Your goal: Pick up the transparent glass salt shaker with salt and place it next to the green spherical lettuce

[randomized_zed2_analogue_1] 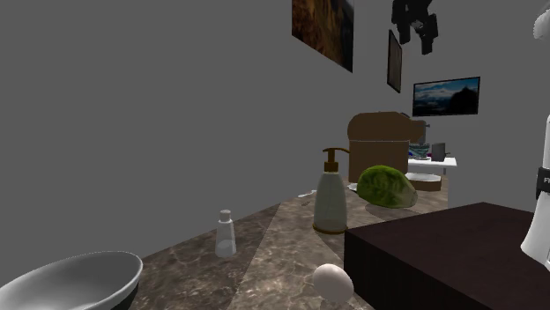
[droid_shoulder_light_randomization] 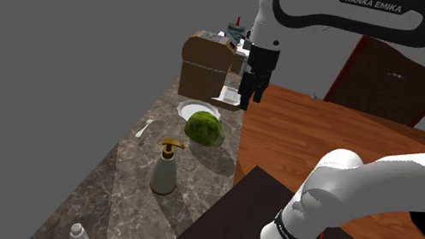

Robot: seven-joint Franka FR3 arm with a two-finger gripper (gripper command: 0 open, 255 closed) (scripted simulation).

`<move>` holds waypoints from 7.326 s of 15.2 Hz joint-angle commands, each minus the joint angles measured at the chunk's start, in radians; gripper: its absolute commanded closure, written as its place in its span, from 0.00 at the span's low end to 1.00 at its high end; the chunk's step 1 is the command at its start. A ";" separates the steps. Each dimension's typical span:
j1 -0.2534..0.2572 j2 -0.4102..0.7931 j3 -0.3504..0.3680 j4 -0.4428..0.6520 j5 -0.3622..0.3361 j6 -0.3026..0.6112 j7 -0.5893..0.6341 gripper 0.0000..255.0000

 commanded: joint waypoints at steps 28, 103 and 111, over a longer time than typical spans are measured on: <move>0.236 0.620 0.312 -0.213 0.217 1.067 0.032 0.00; 0.508 1.098 0.261 0.240 -0.075 1.248 0.270 1.00; 0.493 1.017 0.278 0.253 -0.048 1.156 0.258 1.00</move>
